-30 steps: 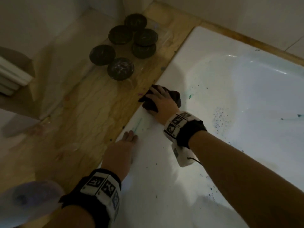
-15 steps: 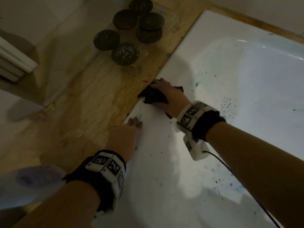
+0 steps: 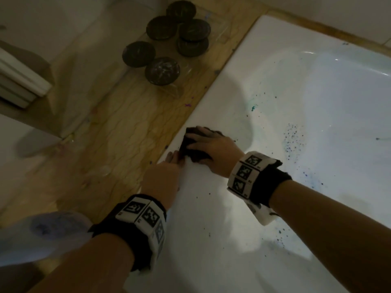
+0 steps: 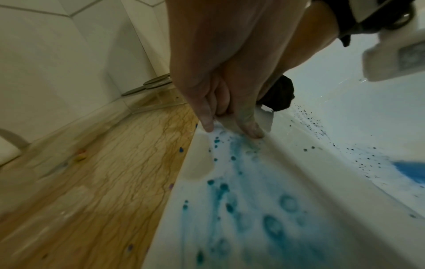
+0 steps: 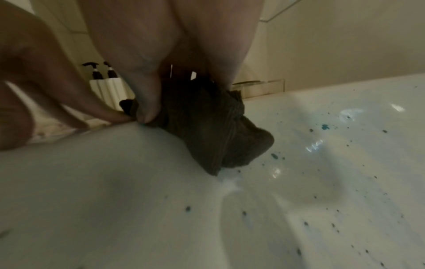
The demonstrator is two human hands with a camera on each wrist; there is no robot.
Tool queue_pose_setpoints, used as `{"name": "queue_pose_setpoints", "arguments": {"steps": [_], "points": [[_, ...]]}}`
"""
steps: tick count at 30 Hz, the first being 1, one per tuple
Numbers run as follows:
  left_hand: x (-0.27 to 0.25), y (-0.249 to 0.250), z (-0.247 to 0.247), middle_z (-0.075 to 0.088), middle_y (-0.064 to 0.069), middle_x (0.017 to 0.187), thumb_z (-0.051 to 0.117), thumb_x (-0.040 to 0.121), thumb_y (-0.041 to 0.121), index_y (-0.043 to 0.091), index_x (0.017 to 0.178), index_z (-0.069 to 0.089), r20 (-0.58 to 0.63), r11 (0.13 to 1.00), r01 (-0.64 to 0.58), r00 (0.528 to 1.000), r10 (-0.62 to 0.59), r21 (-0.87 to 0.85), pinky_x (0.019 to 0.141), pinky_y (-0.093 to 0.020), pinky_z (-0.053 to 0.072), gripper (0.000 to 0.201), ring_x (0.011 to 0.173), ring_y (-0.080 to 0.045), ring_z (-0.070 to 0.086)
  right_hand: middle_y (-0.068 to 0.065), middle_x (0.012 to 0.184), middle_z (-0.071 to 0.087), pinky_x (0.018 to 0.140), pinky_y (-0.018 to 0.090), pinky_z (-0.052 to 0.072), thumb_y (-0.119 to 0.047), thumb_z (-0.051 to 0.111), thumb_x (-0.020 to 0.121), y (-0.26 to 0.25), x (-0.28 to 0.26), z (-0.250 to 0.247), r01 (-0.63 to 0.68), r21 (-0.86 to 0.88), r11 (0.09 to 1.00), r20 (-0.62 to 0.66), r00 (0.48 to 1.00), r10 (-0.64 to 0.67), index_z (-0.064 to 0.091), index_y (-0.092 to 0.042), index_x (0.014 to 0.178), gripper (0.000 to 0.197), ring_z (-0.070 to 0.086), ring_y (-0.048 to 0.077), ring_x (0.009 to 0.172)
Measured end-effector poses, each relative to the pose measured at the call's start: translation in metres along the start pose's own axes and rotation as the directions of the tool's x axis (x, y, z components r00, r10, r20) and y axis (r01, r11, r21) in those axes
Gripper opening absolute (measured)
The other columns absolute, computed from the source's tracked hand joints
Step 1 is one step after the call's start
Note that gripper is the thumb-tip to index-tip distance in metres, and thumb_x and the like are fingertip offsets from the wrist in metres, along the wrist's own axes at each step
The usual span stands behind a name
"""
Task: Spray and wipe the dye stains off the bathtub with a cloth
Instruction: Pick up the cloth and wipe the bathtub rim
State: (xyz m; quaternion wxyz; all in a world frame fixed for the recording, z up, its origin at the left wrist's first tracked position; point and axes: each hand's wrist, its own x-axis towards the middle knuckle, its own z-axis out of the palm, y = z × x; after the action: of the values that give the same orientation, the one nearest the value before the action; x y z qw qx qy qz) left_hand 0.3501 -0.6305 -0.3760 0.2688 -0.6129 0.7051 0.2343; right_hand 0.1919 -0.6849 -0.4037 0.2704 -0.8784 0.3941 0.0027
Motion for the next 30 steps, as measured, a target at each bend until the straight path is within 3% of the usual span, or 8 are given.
{"name": "queue_pose_setpoints", "arguments": {"steps": [4, 8, 14, 18, 20, 22, 25, 30], "points": [[-0.018, 0.013, 0.009, -0.006, -0.009, 0.157, 0.049, 0.095, 0.032, 0.008, 0.15, 0.0, 0.083, 1.0, 0.002, 0.997, 0.0, -0.021, 0.116, -0.035, 0.007, 0.077, 0.145, -0.022, 0.003, -0.009, 0.153, 0.023, 0.111, 0.028, 0.022, -0.02, 0.043, 0.097, -0.022, -0.022, 0.003, -0.012, -0.092, 0.996, 0.175, 0.984, 0.028, 0.042, -0.024, 0.138, 0.041, 0.013, 0.015, 0.143], [-0.052, 0.021, 0.023, -0.004, -0.008, 0.157, 0.041, 0.098, 0.033, 0.01, 0.15, 0.001, -0.044, 1.0, 0.014, 0.999, -0.013, 0.023, 0.116, -0.038, -0.005, 0.07, 0.145, -0.022, 0.0, -0.005, 0.148, 0.035, 0.106, 0.018, 0.022, -0.018, 0.052, 0.094, -0.031, -0.013, -0.028, -0.133, 0.22, 0.966, -0.158, 0.973, 0.17, 0.049, -0.023, 0.134, 0.041, 0.033, 0.015, 0.135], [-0.06, 0.016, 0.044, -0.022, -0.011, 0.153, 0.046, 0.097, 0.024, 0.007, 0.146, -0.015, -0.069, 0.995, 0.024, 0.997, -0.031, -0.096, 0.117, -0.034, -0.001, 0.081, 0.144, -0.024, -0.012, 0.004, 0.157, 0.0, 0.117, 0.041, 0.011, -0.035, 0.049, 0.093, -0.039, 0.038, -0.001, -0.234, -0.037, 0.972, 0.067, 0.969, 0.236, 0.026, -0.025, 0.145, 0.058, 0.007, 0.025, 0.144], [-0.065, 0.014, 0.047, 0.025, -0.018, 0.15, 0.059, 0.089, 0.014, -0.001, 0.144, 0.026, -0.261, 0.987, -0.086, 0.964, 0.048, -0.133, 0.113, -0.035, 0.025, 0.066, 0.136, -0.026, 0.035, 0.007, 0.149, 0.034, 0.117, 0.038, 0.014, -0.015, 0.057, 0.089, -0.046, 0.002, 0.026, 0.023, 0.134, 0.991, -0.088, 0.996, -0.011, 0.053, -0.011, 0.129, 0.04, 0.025, 0.025, 0.14], [-0.067, 0.009, 0.051, 0.072, -0.016, 0.094, 0.084, 0.057, 0.004, 0.001, 0.105, 0.069, -0.441, 0.974, -0.172, 0.893, 0.092, -0.145, 0.081, -0.036, 0.054, 0.05, 0.08, -0.021, 0.071, 0.01, 0.143, 0.042, 0.115, 0.037, 0.017, -0.006, 0.06, 0.086, -0.047, -0.021, 0.032, 0.102, 0.186, 0.977, -0.078, 0.993, -0.089, 0.061, -0.006, 0.12, 0.034, 0.032, 0.027, 0.137], [-0.074, 0.007, 0.055, 0.068, -0.003, 0.059, 0.09, 0.041, 0.001, 0.01, 0.078, 0.076, -0.493, 0.966, -0.194, 0.866, 0.085, -0.172, 0.054, -0.029, 0.056, 0.04, 0.047, -0.016, 0.064, 0.003, 0.145, 0.04, 0.113, 0.029, 0.018, -0.009, 0.058, 0.088, -0.048, -0.039, 0.029, 0.088, 0.178, 0.98, 0.017, 0.996, -0.092, 0.06, -0.009, 0.121, 0.033, 0.03, 0.021, 0.138], [-0.087, 0.005, 0.06, 0.071, -0.005, 0.065, 0.085, 0.054, -0.002, 0.009, 0.085, 0.076, -0.519, 0.919, -0.206, 0.855, 0.002, -0.336, 0.051, -0.024, 0.054, 0.034, 0.051, -0.018, 0.066, -0.004, 0.146, 0.039, 0.112, 0.026, 0.023, -0.017, 0.054, 0.092, -0.048, -0.044, 0.015, 0.024, 0.148, 0.989, 0.138, 0.989, -0.045, 0.053, -0.018, 0.129, 0.037, 0.033, 0.015, 0.136], [-0.087, -0.005, 0.075, 0.071, -0.014, 0.098, 0.08, 0.065, -0.002, 0.004, 0.106, 0.069, -0.519, 0.897, -0.117, 0.844, -0.136, -0.425, 0.07, -0.036, 0.056, 0.043, 0.081, -0.028, 0.071, 0.002, 0.144, 0.041, 0.11, 0.025, 0.026, -0.02, 0.058, 0.091, -0.044, 0.0, -0.011, -0.068, 0.341, 0.938, -0.206, 0.968, 0.145, 0.047, -0.017, 0.134, 0.045, 0.04, 0.02, 0.131]]}}
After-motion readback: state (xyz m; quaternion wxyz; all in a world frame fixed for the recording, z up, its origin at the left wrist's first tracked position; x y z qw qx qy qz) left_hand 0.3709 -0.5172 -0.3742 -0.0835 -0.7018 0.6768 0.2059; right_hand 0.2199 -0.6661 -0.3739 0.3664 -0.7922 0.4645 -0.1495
